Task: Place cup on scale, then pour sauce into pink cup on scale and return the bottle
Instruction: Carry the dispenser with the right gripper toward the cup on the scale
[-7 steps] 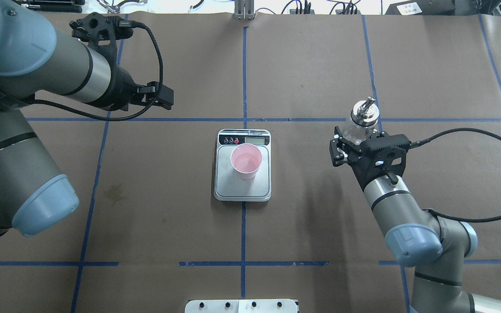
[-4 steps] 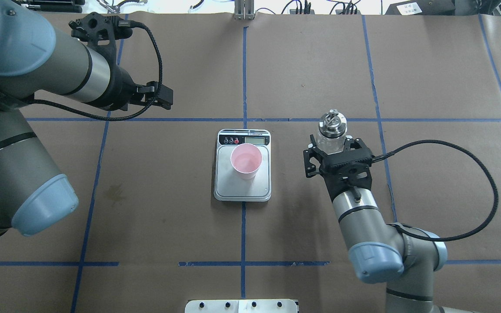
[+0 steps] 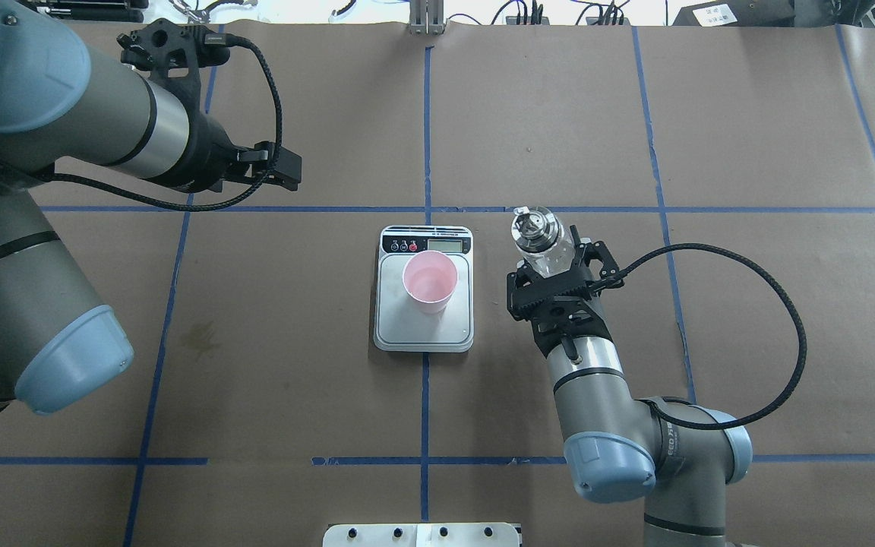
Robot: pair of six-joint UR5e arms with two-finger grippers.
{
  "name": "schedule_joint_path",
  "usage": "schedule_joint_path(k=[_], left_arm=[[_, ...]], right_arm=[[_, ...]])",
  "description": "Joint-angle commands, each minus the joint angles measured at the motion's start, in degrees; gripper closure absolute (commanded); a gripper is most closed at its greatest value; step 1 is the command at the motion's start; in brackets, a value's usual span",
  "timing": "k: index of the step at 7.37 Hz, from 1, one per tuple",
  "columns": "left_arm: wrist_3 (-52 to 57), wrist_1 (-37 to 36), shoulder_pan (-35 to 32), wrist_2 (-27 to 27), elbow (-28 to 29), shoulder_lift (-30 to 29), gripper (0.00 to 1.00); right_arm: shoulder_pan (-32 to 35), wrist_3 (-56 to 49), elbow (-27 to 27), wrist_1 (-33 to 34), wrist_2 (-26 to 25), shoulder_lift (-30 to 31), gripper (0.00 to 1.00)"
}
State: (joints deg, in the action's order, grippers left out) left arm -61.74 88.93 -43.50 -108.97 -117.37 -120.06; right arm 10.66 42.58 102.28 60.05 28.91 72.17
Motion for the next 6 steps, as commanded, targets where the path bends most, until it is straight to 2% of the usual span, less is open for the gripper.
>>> schedule_joint_path(k=[1,3,5,6], left_arm=[[0.1,0.0,-0.1,0.1,0.0,0.1,0.01],[1.9,0.0,-0.5,0.2,-0.5,0.6,0.01],[3.5,0.0,-0.5,0.2,-2.2,2.9,0.01],[3.5,0.0,-0.5,0.2,-2.2,2.9,0.01]], right_arm=[[-0.2,-3.1,-2.5,1.8,-0.9,-0.2,1.00],[-0.2,-8.6,-2.9,2.7,-2.5,-2.1,1.00],[0.2,-10.5,-2.9,13.0,-4.3,-4.8,1.00],[0.3,-12.1,-3.0,15.3,-4.4,-5.5,1.00]])
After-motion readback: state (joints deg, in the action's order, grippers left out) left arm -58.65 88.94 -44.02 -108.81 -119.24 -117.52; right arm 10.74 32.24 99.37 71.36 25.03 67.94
